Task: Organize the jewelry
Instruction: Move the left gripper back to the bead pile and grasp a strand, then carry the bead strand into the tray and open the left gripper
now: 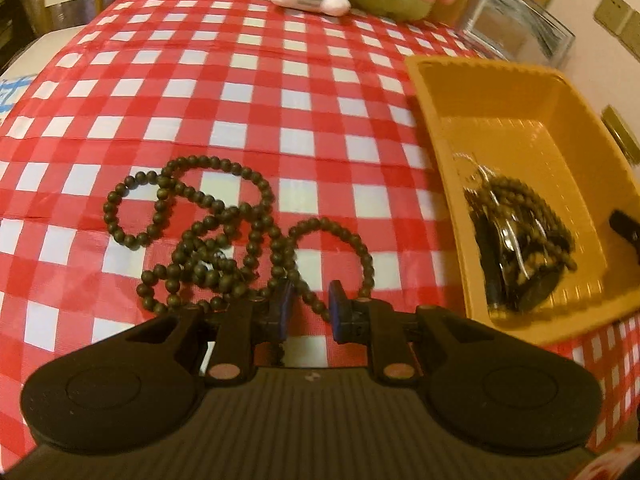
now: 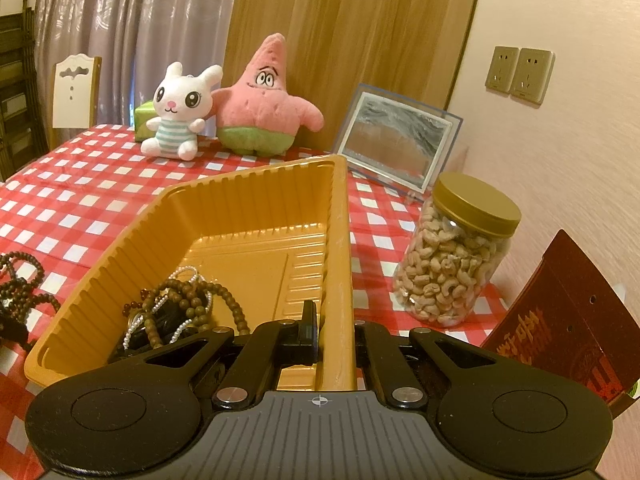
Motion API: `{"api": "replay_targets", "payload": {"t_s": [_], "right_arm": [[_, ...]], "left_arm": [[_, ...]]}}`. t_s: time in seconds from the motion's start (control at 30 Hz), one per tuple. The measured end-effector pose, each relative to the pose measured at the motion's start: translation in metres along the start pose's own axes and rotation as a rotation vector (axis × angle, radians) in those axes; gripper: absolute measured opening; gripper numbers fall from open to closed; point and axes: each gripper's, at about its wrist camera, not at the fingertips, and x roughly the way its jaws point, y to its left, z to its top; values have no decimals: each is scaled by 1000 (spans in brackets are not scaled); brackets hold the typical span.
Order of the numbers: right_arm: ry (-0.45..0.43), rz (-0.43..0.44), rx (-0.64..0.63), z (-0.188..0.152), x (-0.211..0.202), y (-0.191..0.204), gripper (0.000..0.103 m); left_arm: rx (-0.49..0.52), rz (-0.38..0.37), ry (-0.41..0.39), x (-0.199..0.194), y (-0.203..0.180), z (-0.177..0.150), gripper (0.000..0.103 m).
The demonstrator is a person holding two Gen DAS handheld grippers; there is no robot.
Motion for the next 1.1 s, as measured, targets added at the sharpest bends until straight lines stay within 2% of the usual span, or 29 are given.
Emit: {"api": "replay_targets", "payload": {"t_s": [0.13, 0.23, 0.37, 0.63, 0.83, 1.1], "right_arm": [[0, 0, -1, 0, 0, 0, 4], [0, 0, -1, 0, 0, 0, 4], [0, 1, -1, 0, 0, 0, 4], [0, 0, -2, 1, 0, 0, 4], [0, -1, -1, 1, 1, 0, 4], [0, 0, -2, 1, 0, 0, 4]], "left_arm": [[18, 18, -18, 6, -5, 7, 16], [68, 39, -31, 10, -14, 9, 16], [123, 70, -42, 13, -19, 8, 8], [150, 67, -29, 13, -19, 9, 5], [149, 31, -70, -6, -18, 15, 5], [142, -11, -162, -51, -16, 33, 5]]}}
